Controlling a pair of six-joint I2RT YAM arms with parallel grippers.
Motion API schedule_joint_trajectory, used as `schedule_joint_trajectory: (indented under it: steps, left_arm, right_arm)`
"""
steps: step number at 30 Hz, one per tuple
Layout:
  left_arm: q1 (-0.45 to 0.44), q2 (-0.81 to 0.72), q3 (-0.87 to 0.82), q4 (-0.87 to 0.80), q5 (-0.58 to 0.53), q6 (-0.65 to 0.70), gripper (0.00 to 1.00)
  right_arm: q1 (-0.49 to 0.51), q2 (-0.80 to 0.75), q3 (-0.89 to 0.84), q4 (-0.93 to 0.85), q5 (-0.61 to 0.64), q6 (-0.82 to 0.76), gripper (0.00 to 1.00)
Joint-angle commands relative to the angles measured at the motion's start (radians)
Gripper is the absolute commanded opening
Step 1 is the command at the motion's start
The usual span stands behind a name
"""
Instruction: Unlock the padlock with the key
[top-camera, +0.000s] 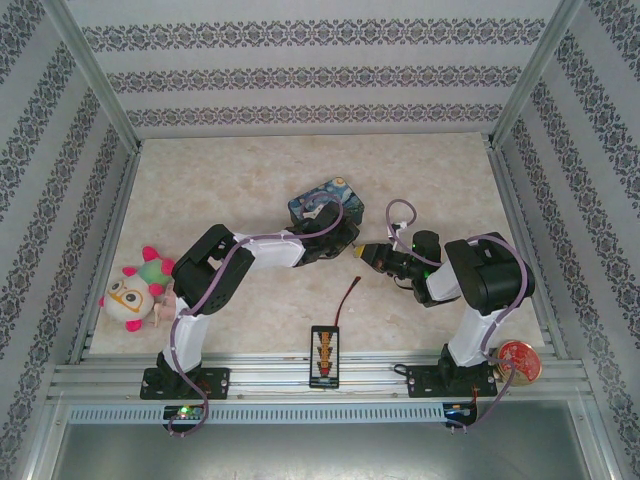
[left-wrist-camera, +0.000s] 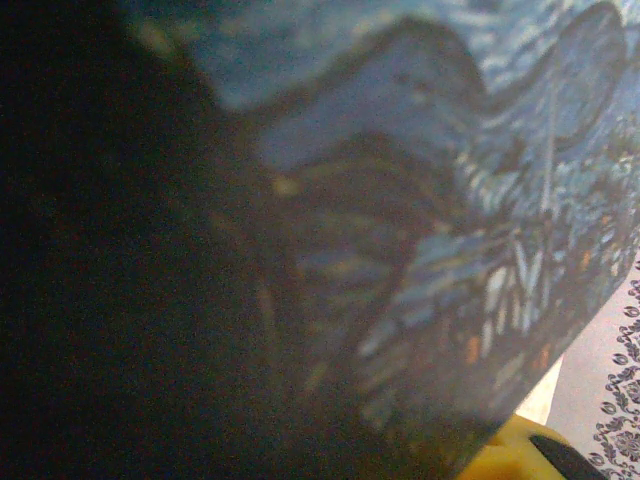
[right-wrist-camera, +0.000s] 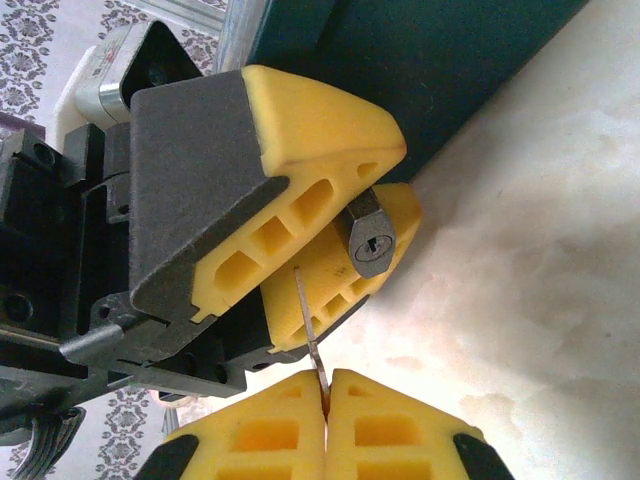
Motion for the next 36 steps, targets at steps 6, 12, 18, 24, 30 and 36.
schedule_joint_trajectory:
  steps: [6,12,18,24,30,36]
  left_arm:
    - [-0.014,0.0,-0.016,0.006,0.032,-0.062,0.0]
    - [-0.014,0.002,-0.016,0.01,0.032,-0.063,0.0]
    - [-0.014,0.003,-0.018,0.011,0.034,-0.064,0.0]
    - [-0.014,0.005,-0.021,0.016,0.036,-0.065,0.0]
    - [-0.014,0.006,-0.02,0.017,0.039,-0.066,0.0]
    - [-0.014,0.008,-0.021,0.017,0.042,-0.066,0.0]
  right_arm:
    - [0.004,0.01,-0.014,0.029,0.038,-0.038,0.0]
    - [0.004,0.013,-0.049,0.019,0.045,-0.057,0.0]
    - [0.003,0.018,-0.044,0.02,0.054,-0.058,0.0]
    - [0.004,0.011,-0.028,0.016,0.058,-0.057,0.0]
    - [0.004,0.024,0.004,0.017,0.067,-0.052,0.0]
    - [0.003,0.03,0.026,0.016,0.068,-0.05,0.0]
